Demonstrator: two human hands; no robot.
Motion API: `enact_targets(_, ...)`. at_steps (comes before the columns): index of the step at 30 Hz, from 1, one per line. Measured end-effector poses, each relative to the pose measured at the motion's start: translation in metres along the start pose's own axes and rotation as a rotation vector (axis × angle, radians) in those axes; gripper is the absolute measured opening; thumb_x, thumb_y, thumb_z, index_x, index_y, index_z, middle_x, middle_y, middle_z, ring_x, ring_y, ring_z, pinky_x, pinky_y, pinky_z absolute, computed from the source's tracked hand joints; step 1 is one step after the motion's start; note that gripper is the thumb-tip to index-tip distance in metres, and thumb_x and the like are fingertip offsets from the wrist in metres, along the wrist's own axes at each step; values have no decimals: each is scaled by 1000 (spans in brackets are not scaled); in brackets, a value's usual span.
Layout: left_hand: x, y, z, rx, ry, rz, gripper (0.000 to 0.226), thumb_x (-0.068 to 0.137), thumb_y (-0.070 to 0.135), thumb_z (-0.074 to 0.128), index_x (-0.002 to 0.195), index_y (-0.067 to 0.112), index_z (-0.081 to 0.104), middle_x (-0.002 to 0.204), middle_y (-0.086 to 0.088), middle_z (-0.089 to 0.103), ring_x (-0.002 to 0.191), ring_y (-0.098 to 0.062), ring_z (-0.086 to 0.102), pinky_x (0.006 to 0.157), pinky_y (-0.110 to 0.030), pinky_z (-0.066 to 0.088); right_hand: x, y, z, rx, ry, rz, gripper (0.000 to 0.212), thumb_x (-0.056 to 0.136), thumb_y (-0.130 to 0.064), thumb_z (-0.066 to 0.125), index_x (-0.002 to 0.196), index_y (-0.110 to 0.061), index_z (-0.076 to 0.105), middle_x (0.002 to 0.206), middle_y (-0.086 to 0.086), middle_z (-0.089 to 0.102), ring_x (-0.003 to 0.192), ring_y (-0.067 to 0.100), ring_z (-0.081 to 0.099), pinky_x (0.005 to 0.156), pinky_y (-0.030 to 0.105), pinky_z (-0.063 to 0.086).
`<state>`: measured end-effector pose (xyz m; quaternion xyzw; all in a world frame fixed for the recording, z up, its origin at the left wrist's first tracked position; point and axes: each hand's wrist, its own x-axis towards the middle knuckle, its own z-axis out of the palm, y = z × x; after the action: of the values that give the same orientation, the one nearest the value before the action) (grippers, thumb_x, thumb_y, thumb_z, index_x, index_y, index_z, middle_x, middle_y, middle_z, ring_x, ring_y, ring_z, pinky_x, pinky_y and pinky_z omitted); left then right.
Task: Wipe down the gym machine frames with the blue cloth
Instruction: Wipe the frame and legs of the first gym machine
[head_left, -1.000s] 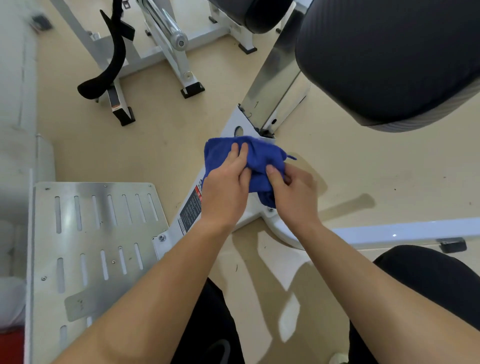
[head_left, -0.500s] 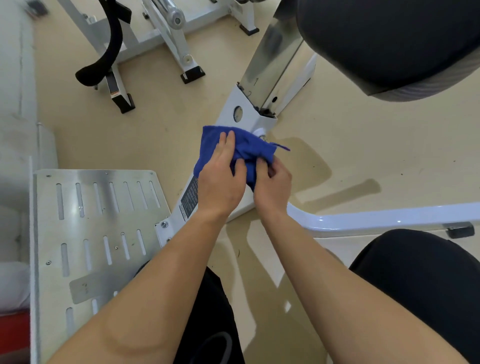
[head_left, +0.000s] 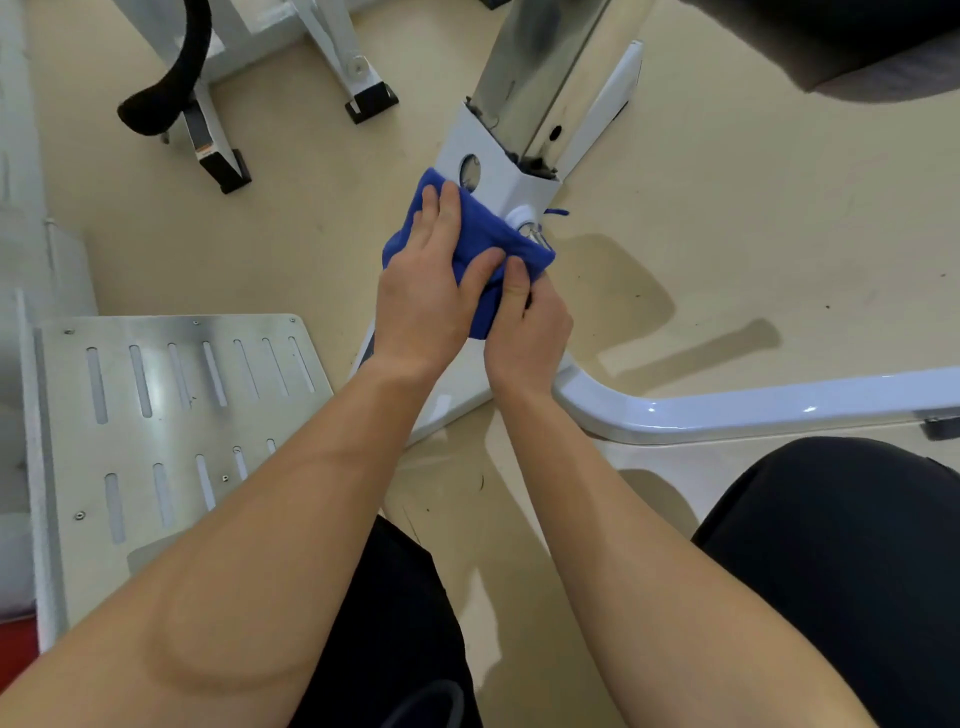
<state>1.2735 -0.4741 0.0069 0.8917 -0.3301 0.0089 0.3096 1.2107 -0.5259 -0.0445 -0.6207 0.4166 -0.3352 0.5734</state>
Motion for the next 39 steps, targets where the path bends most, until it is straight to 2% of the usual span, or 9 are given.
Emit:
enact_targets(7,-13,-10,0,-70,5,59,69,95,22,61,155,17,26,160,-3,29,145,-16,32,115,-33,35,-37,16,-10,14,-92,-49,22,102,-25,47,99,-13,67,71,-13,58,64,4,51,62,18,37)
enact_targets(13,-4,-15,-1,2,7,90,73,93,30,64,154,15,28,160,-3,30,142,-17,38,113,-32,36,8,-1,-17,74,37,33,27,99,-26,55,72,-24,60,60,-12,57,59,3,48,62,20,39)
enact_targets(17,-5,-14,1,-40,-56,66,72,99,32,53,157,12,16,163,-5,21,147,-22,29,116,-40,32,4,-2,-6,19,-60,-42,27,103,-28,46,83,-22,63,74,-10,64,68,5,56,67,23,44)
enact_targets(22,6,-7,1,-43,-82,68,73,102,38,46,157,7,10,165,-4,11,151,-21,16,120,-38,24,19,-5,3,-6,-36,-25,39,104,-23,43,65,-28,47,65,-8,56,59,6,49,58,22,35)
enact_targets(27,-9,-10,15,-115,8,37,66,102,27,48,155,3,16,163,-12,19,150,-23,20,120,-36,25,10,10,9,-6,-67,6,29,102,-31,40,79,-27,57,73,-8,60,65,4,51,66,27,38)
enact_targets(31,-30,-27,20,-123,-27,-70,65,103,24,46,156,7,12,161,-11,24,145,-28,32,113,-44,36,1,19,7,-35,-122,32,30,103,-24,44,122,-15,65,91,-5,69,74,0,56,68,14,39)
enact_targets(35,-11,-11,13,-117,-44,-47,66,102,20,46,156,4,10,164,-10,16,151,-23,17,121,-37,21,11,5,3,-10,-66,-7,27,100,-30,45,82,-18,61,73,-6,62,64,5,52,62,19,36)
enact_targets(37,-4,-2,13,-110,-13,-7,65,102,21,46,155,2,12,164,-10,12,152,-21,11,122,-29,15,18,3,3,-23,-40,-18,32,100,-31,44,73,-20,57,70,-3,62,64,11,53,61,25,37)
enact_targets(39,-4,-3,15,-132,5,6,65,102,22,46,154,0,14,164,-12,14,152,-22,12,122,-28,14,18,6,5,-6,-59,-5,35,101,-29,44,68,-27,52,65,-8,58,60,5,49,58,23,36)
